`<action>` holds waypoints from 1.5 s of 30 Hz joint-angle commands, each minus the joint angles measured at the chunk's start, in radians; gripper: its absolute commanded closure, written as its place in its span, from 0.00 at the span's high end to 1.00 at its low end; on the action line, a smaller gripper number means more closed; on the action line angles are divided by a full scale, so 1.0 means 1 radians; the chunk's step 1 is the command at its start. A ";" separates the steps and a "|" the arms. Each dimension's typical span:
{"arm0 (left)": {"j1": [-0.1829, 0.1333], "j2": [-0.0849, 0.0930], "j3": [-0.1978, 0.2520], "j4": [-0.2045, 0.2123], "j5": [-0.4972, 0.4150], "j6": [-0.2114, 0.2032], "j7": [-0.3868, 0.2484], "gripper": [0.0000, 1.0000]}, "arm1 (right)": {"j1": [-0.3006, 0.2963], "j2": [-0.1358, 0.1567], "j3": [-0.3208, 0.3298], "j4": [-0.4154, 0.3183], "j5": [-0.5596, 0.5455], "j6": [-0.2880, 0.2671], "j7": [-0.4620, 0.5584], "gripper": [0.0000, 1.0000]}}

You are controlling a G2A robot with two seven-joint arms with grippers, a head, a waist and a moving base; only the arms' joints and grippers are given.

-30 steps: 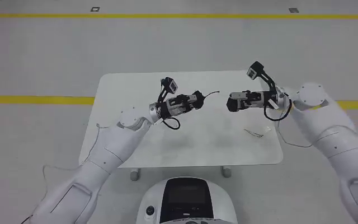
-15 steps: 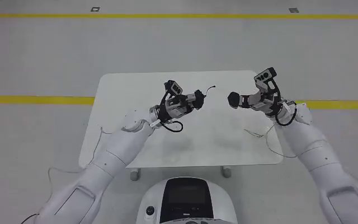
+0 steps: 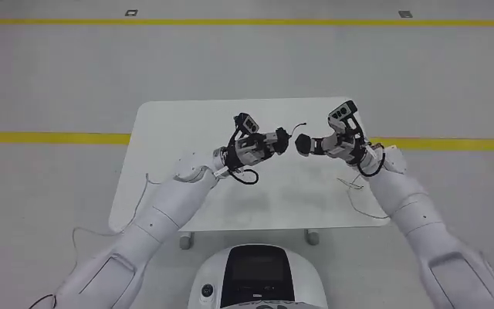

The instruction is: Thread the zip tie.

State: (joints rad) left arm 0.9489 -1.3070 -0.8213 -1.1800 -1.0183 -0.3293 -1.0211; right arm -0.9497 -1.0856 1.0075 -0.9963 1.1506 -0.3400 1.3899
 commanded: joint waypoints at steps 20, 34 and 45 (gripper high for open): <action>0.005 -0.038 0.025 0.017 -0.034 -0.005 0.025 0.00 | -0.025 -0.081 -0.077 0.071 0.266 0.150 0.000 1.00; 0.029 -0.041 0.023 -0.014 -0.024 0.003 0.061 0.00 | -0.044 -0.088 -0.071 0.034 0.279 0.202 0.000 1.00; 0.035 -0.053 0.015 -0.010 -0.046 0.019 0.059 0.00 | -0.094 -0.108 -0.037 -0.003 0.360 0.243 0.000 1.00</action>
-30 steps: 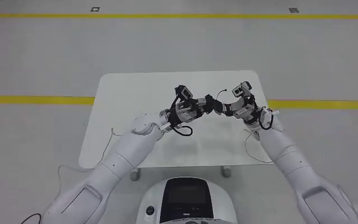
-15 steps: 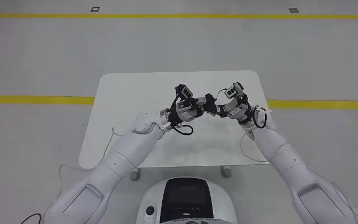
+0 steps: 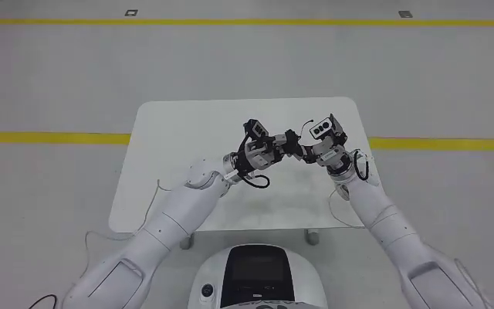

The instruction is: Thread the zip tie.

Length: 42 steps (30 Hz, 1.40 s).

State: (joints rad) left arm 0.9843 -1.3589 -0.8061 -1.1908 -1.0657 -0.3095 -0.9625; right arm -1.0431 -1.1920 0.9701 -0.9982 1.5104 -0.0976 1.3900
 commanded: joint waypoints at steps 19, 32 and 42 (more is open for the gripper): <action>0.023 -0.003 -0.025 -0.030 0.013 0.013 0.044 0.00 | -0.054 -0.010 0.048 -0.050 -0.049 -0.021 -0.025 1.00; 0.047 -0.001 -0.054 -0.039 0.020 0.038 0.045 0.00 | -0.071 -0.030 0.077 -0.048 -0.079 -0.036 -0.005 0.50; 0.047 -0.001 -0.054 -0.039 0.020 0.038 0.045 0.00 | -0.073 -0.050 0.088 -0.028 -0.074 -0.025 0.000 0.44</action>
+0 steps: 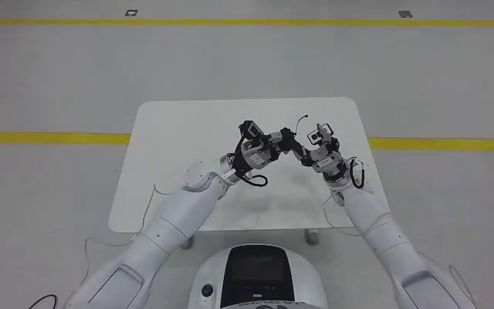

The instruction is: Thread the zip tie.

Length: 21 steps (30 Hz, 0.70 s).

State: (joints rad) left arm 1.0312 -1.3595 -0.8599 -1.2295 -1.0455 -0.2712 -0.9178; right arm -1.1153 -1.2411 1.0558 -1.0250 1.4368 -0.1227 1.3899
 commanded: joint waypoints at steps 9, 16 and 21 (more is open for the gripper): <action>0.000 0.000 0.000 0.000 0.000 0.000 0.000 0.00 | -0.009 -0.014 0.012 -0.004 -0.017 0.007 0.000 0.39; 0.000 0.000 0.000 0.000 0.000 0.000 0.000 0.00 | -0.007 -0.027 0.014 0.005 -0.022 0.009 0.000 0.33; 0.000 0.000 0.000 0.000 0.000 0.000 0.000 0.00 | -0.006 -0.036 0.015 0.007 -0.028 0.013 0.000 0.31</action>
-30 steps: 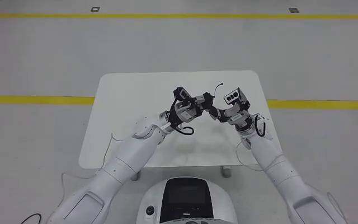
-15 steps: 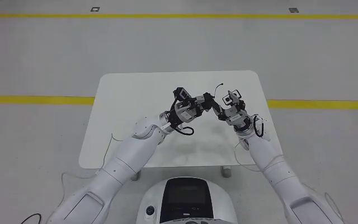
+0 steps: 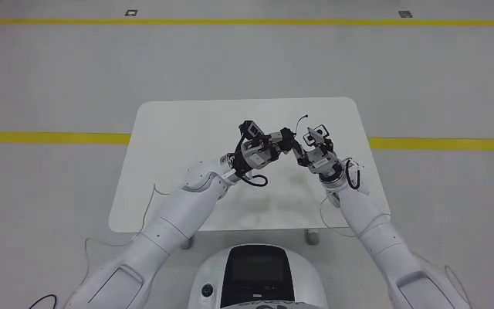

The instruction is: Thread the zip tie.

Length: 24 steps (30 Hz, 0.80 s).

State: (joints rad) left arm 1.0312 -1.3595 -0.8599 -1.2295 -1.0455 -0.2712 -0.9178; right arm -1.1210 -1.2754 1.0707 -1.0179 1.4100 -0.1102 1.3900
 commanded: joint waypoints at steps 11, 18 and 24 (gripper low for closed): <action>0.000 0.000 0.000 0.000 0.000 0.000 0.000 0.00 | 0.000 -0.018 0.009 0.000 -0.007 -0.006 0.000 0.23; 0.000 0.000 0.000 0.000 0.000 0.000 0.000 0.00 | 0.006 -0.027 0.011 0.009 -0.021 -0.005 0.000 0.23; 0.000 0.000 0.000 0.000 0.000 0.000 0.000 0.00 | 0.005 -0.033 0.021 0.009 -0.025 -0.011 0.000 0.23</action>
State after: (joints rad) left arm 1.0312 -1.3595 -0.8599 -1.2295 -1.0455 -0.2712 -0.9178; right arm -1.1152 -1.3078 1.0899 -1.0081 1.3858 -0.1204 1.3900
